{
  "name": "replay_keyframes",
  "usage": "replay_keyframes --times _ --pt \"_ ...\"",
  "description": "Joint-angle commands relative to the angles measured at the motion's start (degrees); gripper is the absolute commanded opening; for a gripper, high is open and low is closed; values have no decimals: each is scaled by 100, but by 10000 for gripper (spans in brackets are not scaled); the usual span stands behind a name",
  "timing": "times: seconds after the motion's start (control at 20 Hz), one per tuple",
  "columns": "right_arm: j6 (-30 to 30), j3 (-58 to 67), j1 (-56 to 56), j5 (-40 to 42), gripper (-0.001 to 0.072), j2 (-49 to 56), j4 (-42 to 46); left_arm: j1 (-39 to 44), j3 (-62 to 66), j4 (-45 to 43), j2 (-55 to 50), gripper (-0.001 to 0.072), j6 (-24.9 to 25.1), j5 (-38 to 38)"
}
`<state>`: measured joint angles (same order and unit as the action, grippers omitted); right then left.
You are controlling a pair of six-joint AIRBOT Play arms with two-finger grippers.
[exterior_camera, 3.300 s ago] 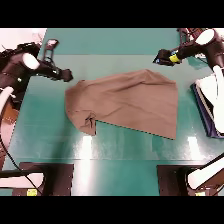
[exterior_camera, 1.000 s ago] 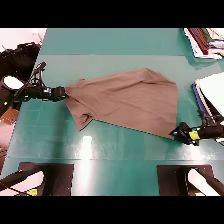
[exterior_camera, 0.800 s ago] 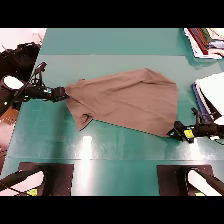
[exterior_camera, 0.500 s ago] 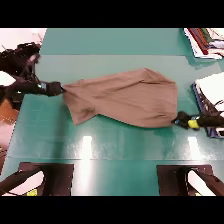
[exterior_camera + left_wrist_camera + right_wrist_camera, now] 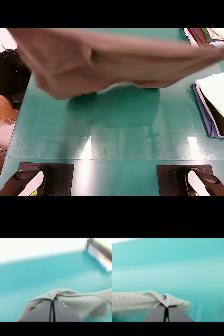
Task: Fold the shirts.
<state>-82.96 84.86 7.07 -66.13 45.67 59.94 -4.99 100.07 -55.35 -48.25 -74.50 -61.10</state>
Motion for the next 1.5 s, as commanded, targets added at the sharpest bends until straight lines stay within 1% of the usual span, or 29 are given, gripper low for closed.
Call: replay_keyframes --times 0.0,0.15,0.2,0.3,0.45,0.55,0.7,0.85,0.95,1.05,1.1,1.2,1.25,1.35,1.45 --pt "9 1744 -4 -219 19 -39 627 -4 1676 -24 146 25 -238 -61" --pt "-31 2629 2 -533 19 -28 1036 -4 2343 0 146 24 -426 -9" --pt "-61 2857 7 -671 18 -15 1145 -4 2450 2 146 24 -505 -7" --pt "-188 3344 7 -1091 17 199 1327 -4 2444 -15 131 24 -505 -4" --pt "-299 3650 7 -1727 18 754 1311 -4 1711 -15 96 24 -505 -26" --pt "-313 3193 -61 -1860 17 1121 1314 -2 1010 -15 -109 24 -518 -275" --pt "-308 2190 -409 -1845 18 1816 1364 2 57 -13 -780 25 -501 -723" --pt "-308 1493 -721 -1711 18 2719 1379 2 -778 -11 -1714 25 -492 -785" --pt "-310 1257 -780 -1451 18 3403 1373 2 -1082 -11 -2524 25 -400 -765" --pt "-313 1327 -772 -1217 18 4157 1364 2 -1115 9 -3429 25 -302 -590" --pt "-313 1471 -769 -1119 18 4500 1360 2 -1115 15 -3781 26 -299 -361" --pt "-313 1943 -767 -927 18 5134 1351 2 -1113 109 -4319 26 -144 308" --pt "-313 2201 -767 -798 18 5388 1309 2 -1086 199 -4498 26 -96 573" --pt "-313 2651 -809 -713 18 5731 1307 2 -1067 308 -4616 26 63 859" --pt "-310 2957 -813 -809 18 5895 1316 2 -1067 315 -4601 26 111 776"
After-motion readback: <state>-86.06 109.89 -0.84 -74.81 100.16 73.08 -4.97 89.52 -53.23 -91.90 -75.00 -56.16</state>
